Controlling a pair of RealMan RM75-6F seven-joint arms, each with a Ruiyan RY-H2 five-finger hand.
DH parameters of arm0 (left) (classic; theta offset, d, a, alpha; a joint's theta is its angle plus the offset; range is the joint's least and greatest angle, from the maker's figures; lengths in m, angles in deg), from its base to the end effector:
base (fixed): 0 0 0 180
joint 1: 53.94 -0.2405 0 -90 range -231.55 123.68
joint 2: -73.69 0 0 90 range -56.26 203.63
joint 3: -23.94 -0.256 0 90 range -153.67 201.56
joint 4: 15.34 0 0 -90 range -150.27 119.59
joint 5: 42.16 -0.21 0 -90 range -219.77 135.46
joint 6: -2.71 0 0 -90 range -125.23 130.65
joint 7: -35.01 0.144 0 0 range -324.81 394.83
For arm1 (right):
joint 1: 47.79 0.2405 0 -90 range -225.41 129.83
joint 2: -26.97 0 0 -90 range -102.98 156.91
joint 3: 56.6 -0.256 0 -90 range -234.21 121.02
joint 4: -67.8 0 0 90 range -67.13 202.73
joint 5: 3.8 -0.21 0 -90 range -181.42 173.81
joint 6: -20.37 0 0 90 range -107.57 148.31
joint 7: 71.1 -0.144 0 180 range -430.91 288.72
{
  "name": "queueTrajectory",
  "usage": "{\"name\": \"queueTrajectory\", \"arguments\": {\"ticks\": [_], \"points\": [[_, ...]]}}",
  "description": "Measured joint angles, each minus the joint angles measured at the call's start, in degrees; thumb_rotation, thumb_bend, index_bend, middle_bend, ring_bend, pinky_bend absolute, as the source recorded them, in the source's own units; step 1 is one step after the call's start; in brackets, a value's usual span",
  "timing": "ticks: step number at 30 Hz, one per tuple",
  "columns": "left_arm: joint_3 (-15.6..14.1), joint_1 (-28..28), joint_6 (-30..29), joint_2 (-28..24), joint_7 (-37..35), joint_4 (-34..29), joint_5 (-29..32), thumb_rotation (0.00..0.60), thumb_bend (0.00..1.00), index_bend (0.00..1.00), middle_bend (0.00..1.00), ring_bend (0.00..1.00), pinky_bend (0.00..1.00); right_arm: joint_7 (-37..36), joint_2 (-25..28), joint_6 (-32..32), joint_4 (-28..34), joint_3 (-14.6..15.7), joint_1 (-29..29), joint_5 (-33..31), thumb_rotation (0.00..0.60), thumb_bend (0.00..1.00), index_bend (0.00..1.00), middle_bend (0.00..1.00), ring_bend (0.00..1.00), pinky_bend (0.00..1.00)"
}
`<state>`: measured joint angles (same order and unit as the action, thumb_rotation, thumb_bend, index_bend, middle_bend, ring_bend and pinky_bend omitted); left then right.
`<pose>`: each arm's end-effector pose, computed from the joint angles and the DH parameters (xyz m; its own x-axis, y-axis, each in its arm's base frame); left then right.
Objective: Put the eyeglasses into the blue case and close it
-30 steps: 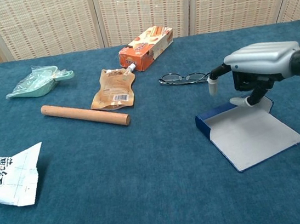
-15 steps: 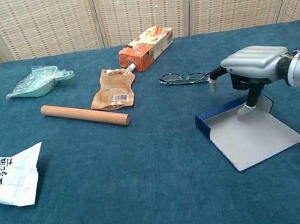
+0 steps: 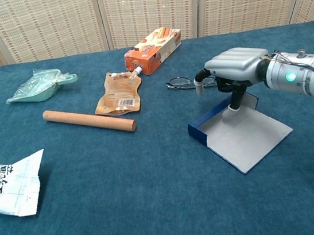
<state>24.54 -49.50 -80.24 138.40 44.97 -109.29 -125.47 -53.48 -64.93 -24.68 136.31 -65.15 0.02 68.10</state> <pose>-0.3170 0.1694 0.1452 0.5117 0.0905 0.8544 0.8562 0.0285 -0.5159 -0.1608 -0.3817 -0.0336 0.6712 -0.2079 0.7116 -0.6958 -0.5079 0.5079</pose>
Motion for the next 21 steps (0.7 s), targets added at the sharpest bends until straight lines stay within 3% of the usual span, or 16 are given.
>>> {"name": "queueTrajectory", "arguments": {"ticks": [11, 21], "points": [[0.16, 0.29, -0.02, -0.18, 0.05, -0.39, -0.64, 0.6, 0.2, 0.18, 0.13, 0.1, 0.22, -6.7, 8.12, -0.94, 6.92, -1.61, -1.48, -1.52, 0.6, 0.19, 0.33, 1.0, 1.0, 1.0], [-0.25, -0.1, -0.47, -0.68, 0.05, -1.38, -1.17, 0.6, 0.2, 0.18, 0.13, 0.1, 0.22, 3.48, -0.1, 2.03, -4.08, -5.21, 4.52, -12.11, 0.6, 0.19, 0.33, 1.0, 1.0, 1.0]]}}
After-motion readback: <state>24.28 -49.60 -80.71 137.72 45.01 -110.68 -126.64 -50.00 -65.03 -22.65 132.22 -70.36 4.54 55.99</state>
